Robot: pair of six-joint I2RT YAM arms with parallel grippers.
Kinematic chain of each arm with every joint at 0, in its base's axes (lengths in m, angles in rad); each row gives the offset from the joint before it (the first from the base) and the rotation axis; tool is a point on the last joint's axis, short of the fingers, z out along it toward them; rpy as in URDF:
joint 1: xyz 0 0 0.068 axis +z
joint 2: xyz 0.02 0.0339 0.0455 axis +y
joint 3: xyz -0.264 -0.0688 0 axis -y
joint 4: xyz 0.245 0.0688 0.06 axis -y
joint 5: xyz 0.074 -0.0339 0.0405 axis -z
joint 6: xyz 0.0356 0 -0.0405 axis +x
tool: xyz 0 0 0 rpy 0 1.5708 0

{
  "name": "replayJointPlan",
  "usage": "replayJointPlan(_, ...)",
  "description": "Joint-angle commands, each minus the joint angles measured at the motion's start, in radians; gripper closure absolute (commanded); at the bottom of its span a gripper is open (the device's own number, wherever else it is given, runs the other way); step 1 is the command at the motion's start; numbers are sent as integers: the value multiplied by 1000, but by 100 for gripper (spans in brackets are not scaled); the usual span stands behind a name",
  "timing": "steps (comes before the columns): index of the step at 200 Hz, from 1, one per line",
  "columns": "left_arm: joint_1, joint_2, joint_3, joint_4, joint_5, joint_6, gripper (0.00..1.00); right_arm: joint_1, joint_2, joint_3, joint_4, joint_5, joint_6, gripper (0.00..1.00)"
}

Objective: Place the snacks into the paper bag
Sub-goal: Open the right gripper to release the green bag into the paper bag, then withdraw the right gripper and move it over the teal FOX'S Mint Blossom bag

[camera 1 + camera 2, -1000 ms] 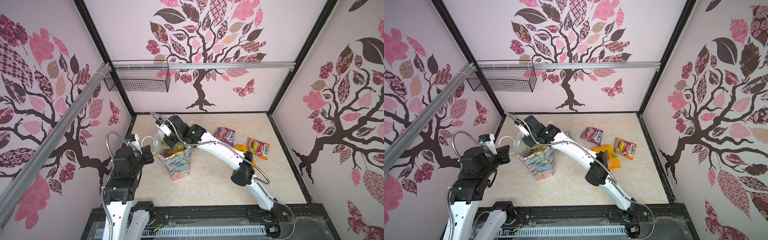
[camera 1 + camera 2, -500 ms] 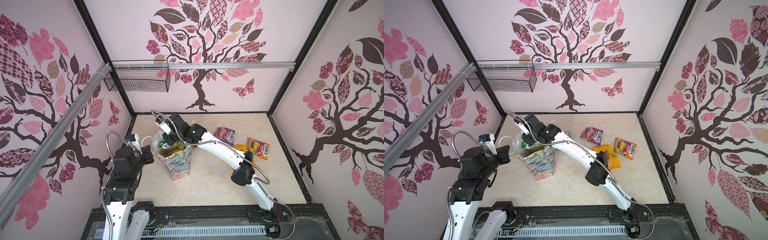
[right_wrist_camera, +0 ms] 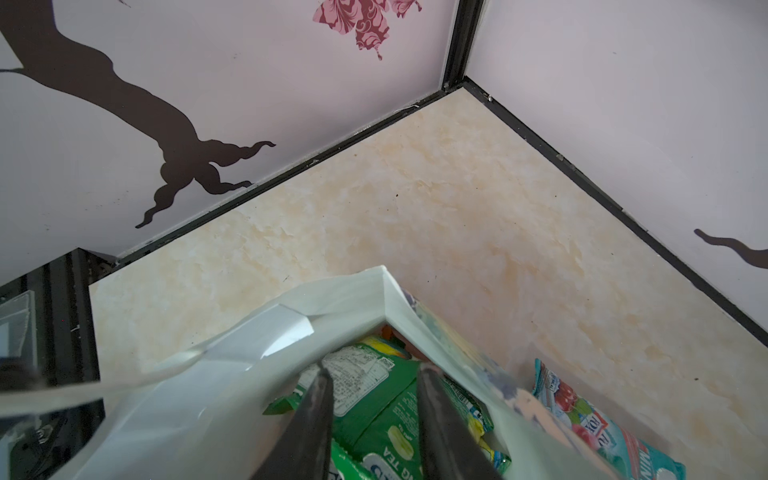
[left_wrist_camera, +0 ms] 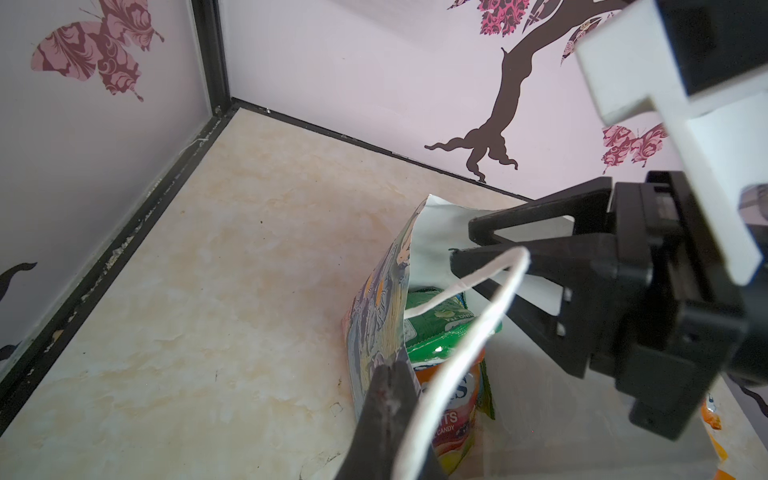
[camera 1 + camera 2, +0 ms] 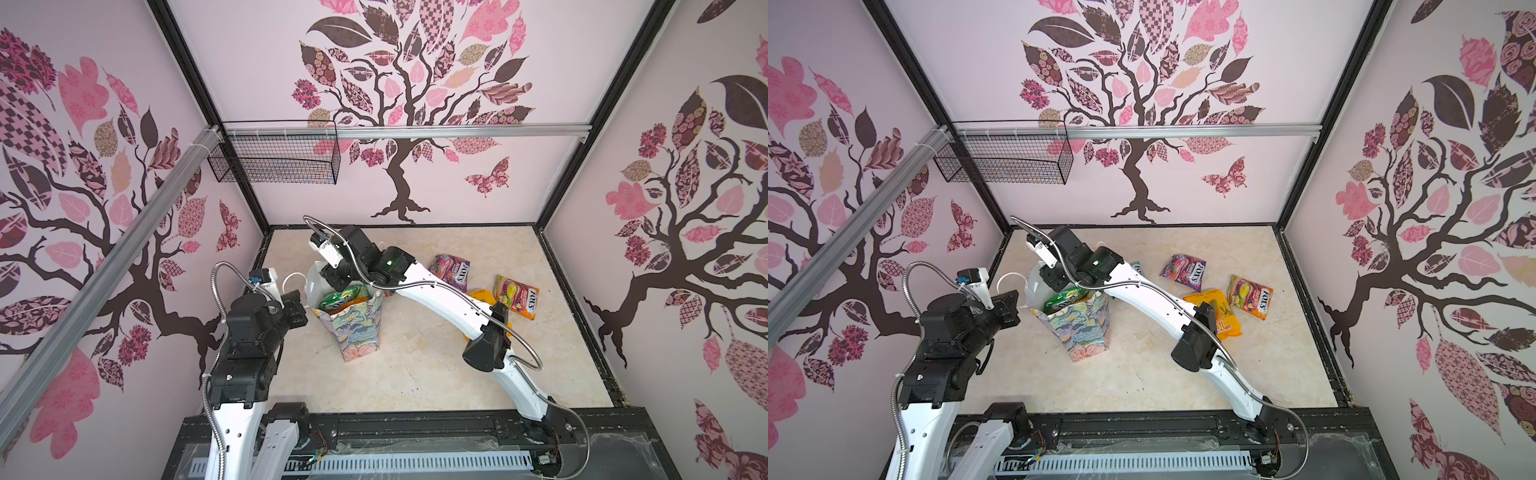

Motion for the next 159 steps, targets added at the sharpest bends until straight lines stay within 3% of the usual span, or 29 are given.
replayJointPlan(1,3,-8,22,-8,-21,14,97,-6,-161,47,5,-20,33,63)
replayJointPlan(31,3,-6,20,-8,-21,12,97,-5,-266,-3,-1,6,48,63)
replayJointPlan(71,3,-7,18,-9,-21,13,97,-5,-468,-215,49,86,58,58)
replayJointPlan(125,3,-19,10,-4,-20,3,97,-24,-890,-826,238,293,102,55)
replayJointPlan(139,3,-18,12,-2,-17,4,97,-80,-966,-957,271,269,148,54)
replayJointPlan(159,3,-14,16,-4,-17,8,97,-217,-1022,-1095,299,132,227,54)
